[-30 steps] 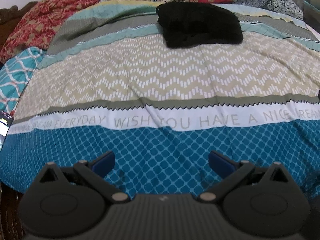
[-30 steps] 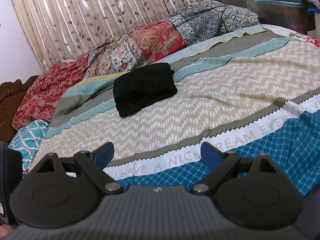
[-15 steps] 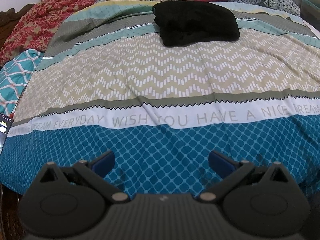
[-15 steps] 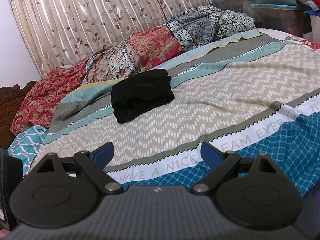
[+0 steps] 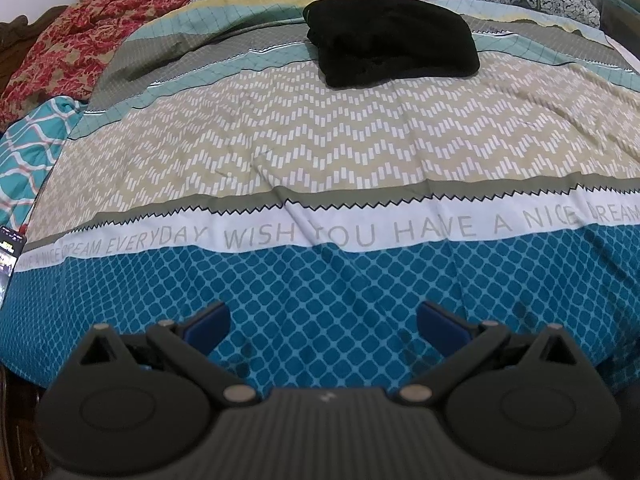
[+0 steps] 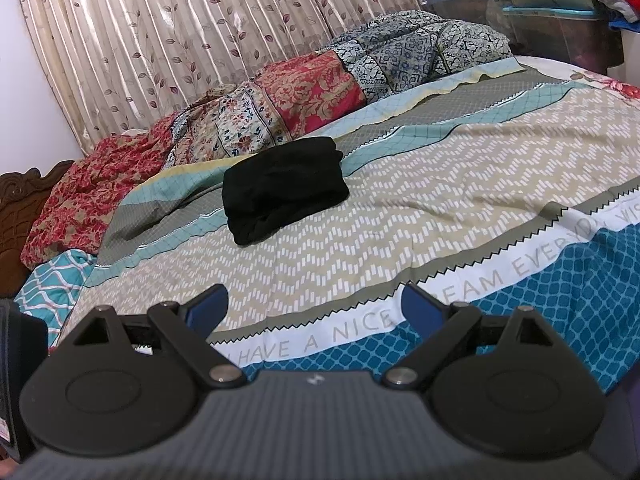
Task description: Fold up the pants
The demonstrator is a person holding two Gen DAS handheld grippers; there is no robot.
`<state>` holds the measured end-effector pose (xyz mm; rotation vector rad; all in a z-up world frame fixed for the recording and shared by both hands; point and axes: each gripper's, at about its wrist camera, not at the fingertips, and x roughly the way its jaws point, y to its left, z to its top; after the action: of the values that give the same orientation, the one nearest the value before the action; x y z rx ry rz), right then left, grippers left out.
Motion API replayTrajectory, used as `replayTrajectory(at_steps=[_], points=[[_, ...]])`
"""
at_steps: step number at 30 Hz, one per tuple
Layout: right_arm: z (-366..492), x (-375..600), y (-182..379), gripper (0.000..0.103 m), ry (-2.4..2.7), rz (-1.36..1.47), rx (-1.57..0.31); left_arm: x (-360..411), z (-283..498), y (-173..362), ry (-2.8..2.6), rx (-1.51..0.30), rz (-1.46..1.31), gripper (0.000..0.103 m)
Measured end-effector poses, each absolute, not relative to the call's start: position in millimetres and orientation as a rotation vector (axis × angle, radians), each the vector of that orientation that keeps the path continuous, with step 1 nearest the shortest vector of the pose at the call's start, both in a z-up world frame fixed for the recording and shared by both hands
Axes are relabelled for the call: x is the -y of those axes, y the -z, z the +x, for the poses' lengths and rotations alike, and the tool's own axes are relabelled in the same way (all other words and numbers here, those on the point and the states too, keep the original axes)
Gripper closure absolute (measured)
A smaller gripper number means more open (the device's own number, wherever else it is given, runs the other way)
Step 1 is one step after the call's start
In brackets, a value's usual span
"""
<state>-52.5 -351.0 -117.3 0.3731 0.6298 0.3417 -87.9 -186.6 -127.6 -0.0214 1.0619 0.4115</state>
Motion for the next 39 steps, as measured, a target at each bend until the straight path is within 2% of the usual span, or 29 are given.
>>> replayTrajectory(at_steps=[39], points=[[-51.4, 351.0, 119.4, 0.008, -0.350, 0.375, -0.645, 183.2, -87.5, 129.9, -0.434, -1.070, -0.066, 0.000]])
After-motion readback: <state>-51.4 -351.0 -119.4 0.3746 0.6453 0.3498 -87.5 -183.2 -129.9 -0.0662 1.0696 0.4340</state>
